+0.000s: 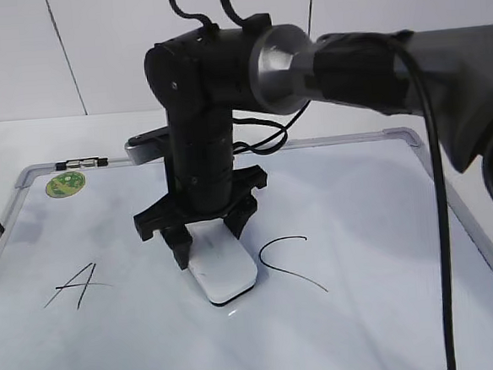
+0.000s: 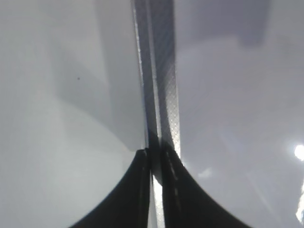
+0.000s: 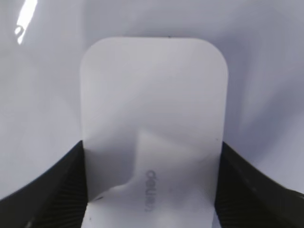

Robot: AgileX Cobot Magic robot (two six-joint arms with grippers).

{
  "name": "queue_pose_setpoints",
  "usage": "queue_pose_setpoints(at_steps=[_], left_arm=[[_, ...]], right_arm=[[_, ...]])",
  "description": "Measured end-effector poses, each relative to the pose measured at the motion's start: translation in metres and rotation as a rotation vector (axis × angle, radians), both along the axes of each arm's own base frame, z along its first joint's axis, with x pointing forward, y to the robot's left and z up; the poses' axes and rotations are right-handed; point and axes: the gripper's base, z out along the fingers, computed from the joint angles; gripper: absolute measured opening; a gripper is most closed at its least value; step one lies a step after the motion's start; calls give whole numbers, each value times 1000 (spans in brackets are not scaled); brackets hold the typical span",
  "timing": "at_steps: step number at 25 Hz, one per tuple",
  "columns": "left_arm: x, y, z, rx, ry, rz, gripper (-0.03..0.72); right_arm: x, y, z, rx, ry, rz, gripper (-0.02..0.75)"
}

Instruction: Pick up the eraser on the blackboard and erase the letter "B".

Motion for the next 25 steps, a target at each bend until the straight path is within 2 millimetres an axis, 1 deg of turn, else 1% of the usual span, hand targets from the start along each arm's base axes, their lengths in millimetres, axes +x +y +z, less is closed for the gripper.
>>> queue_pose_setpoints(at_steps=[4, 6, 13, 18, 25], left_arm=[[0, 0, 0, -1, 0, 1, 20], [0, 0, 0, -1, 0, 1, 20], [0, 0, 0, 1, 0, -1, 20], [0, 0, 0, 1, 2, -1, 20], [0, 0, 0, 2, 5, -3, 20]], right_arm=[[1, -2, 0, 0, 0, -6, 512], [0, 1, 0, 2, 0, 5, 512], [-14, 25, 4, -26, -55, 112, 512], [-23, 42, 5, 4, -53, 153, 512], [-23, 42, 5, 5, -56, 160, 512]])
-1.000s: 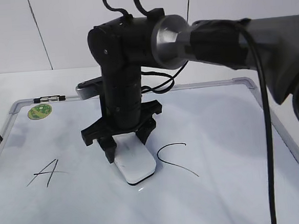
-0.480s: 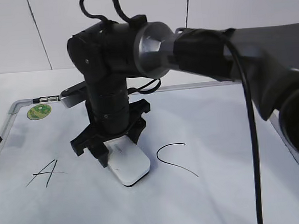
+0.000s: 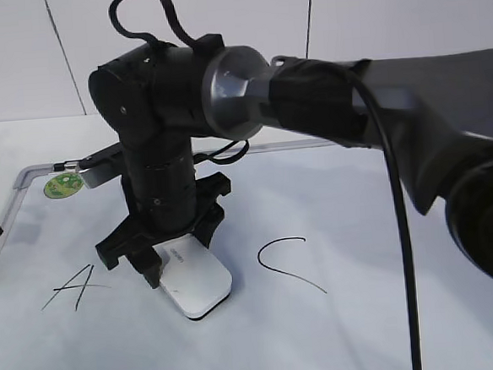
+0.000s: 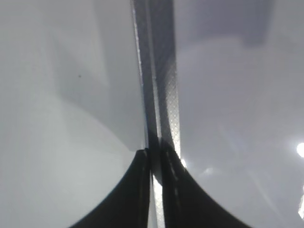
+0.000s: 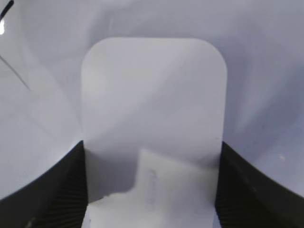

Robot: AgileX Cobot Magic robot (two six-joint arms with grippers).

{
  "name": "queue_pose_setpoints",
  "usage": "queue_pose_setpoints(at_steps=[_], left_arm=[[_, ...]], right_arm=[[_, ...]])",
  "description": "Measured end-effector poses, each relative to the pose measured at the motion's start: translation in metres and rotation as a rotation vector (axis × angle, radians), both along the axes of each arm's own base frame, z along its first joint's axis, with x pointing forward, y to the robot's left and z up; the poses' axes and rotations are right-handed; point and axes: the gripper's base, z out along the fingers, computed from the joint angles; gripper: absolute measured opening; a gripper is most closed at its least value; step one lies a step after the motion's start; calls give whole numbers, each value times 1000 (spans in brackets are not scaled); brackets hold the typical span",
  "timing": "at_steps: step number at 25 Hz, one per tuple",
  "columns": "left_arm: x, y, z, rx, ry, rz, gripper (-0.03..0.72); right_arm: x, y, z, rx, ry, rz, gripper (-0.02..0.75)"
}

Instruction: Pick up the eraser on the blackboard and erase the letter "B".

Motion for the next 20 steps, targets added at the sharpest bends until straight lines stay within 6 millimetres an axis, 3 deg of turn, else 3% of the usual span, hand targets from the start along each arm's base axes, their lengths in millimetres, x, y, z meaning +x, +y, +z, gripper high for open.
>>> queue_pose_setpoints(at_steps=[7, 13, 20], left_arm=[[0, 0, 0, 0, 0, 0, 20], [0, 0, 0, 0, 0, 0, 20], [0, 0, 0, 0, 0, 0, 20]], right_arm=[[14, -14, 0, 25, 28, -63, 512], [44, -47, 1, 32, 25, -164, 512], [48, -51, 1, 43, 31, -182, 512]])
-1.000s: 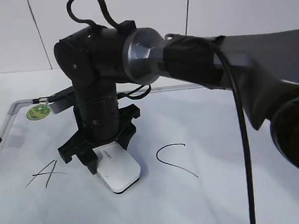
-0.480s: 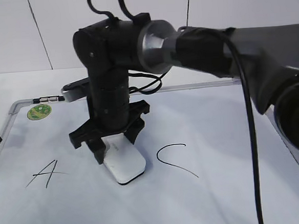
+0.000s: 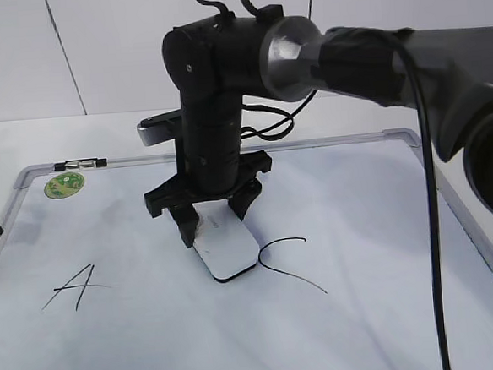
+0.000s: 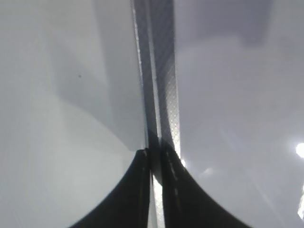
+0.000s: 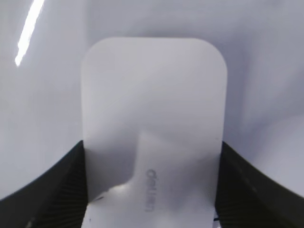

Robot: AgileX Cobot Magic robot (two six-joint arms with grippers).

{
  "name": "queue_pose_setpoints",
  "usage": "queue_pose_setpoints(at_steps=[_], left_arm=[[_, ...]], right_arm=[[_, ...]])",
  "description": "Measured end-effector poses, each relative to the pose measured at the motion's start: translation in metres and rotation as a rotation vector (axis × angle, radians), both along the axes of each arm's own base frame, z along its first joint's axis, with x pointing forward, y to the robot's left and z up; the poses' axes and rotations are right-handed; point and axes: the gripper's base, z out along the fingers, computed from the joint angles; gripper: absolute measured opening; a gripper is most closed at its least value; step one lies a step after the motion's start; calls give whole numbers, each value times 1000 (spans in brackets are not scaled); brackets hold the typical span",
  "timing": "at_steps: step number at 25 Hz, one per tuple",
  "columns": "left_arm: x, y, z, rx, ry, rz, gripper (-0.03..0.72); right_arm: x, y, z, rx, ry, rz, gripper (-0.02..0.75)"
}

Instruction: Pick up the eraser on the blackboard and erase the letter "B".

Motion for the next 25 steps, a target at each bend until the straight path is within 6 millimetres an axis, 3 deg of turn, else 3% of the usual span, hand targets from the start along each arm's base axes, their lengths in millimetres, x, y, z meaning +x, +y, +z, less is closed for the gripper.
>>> queue_pose_setpoints(at_steps=[5, 13, 18, 25], left_arm=[[0, 0, 0, 0, 2, 0, 20], [-1, 0, 0, 2, 8, -4, 20], [-1, 0, 0, 3, 12, -5, 20], [-1, 0, 0, 3, 12, -5, 20]], right_arm=[[-10, 13, 0, -11, -13, 47, 512], [-47, 51, -1, -13, -14, 163, 511], [-45, 50, -1, -11, -12, 158, 511], [-27, 32, -1, 12, 5, 91, 511]])
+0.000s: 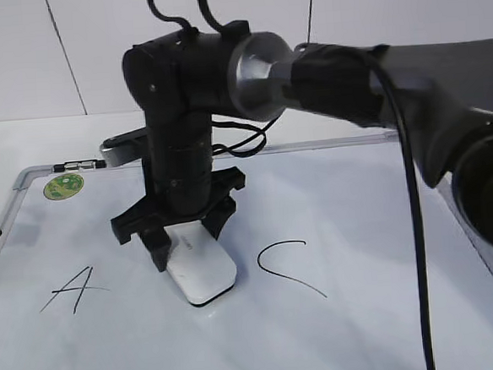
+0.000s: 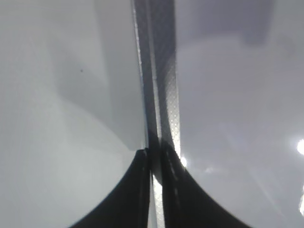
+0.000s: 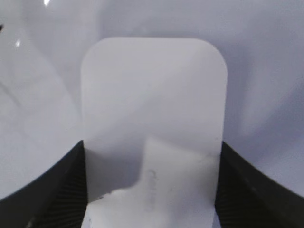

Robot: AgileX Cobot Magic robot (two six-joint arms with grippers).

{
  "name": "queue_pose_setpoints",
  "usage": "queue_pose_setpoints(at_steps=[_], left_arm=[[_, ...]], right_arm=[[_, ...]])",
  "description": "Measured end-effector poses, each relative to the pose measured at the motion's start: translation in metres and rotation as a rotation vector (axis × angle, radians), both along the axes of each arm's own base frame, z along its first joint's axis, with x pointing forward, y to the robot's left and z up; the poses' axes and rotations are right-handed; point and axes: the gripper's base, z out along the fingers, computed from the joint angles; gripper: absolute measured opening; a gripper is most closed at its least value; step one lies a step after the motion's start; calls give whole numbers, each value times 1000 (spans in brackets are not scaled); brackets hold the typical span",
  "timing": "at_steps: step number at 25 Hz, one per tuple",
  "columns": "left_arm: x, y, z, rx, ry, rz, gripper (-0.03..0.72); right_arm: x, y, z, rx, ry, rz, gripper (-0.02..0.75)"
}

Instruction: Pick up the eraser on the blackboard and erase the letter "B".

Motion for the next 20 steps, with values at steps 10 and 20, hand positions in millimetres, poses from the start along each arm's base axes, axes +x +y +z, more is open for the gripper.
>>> queue_pose_setpoints(at_steps=[10, 20], left_arm=[[0, 0, 0, 0, 0, 0, 20], [0, 0, 0, 0, 2, 0, 20]], right_arm=[[22, -19, 3, -6, -18, -56, 511], [40, -8, 48, 115, -174, -59, 510]])
